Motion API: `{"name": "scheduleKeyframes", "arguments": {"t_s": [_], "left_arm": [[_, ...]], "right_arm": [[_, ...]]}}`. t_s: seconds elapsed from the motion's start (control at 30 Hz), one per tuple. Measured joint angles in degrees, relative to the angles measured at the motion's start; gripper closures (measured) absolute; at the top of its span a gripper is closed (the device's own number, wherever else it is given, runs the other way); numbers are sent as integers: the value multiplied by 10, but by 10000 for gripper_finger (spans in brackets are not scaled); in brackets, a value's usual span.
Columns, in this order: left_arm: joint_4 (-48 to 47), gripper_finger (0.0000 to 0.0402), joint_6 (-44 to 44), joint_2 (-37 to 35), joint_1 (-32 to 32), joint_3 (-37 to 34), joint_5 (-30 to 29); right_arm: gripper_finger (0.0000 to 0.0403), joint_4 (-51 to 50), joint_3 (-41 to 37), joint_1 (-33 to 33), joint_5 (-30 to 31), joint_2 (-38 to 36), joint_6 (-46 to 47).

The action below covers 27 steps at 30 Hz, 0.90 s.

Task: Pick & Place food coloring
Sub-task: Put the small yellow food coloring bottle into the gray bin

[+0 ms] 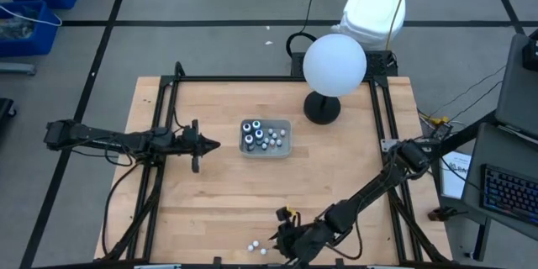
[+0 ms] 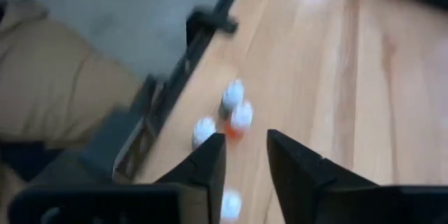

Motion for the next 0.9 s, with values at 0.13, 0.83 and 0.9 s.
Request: {"name": "scheduleKeyframes", "arguments": {"t_s": [0.13,0.83,0.9], "left_arm": [[-6,389,5,0,0,0,-1],[-3,389,37,0,0,1,-31],[-7,389,34,0,0,1,-31]], "right_arm": [[289,-80,35,-9,-2,-1,34],[308,-202,145,-63,-88,52,12],[309,-201,145,-65,-88,52,16]]}}
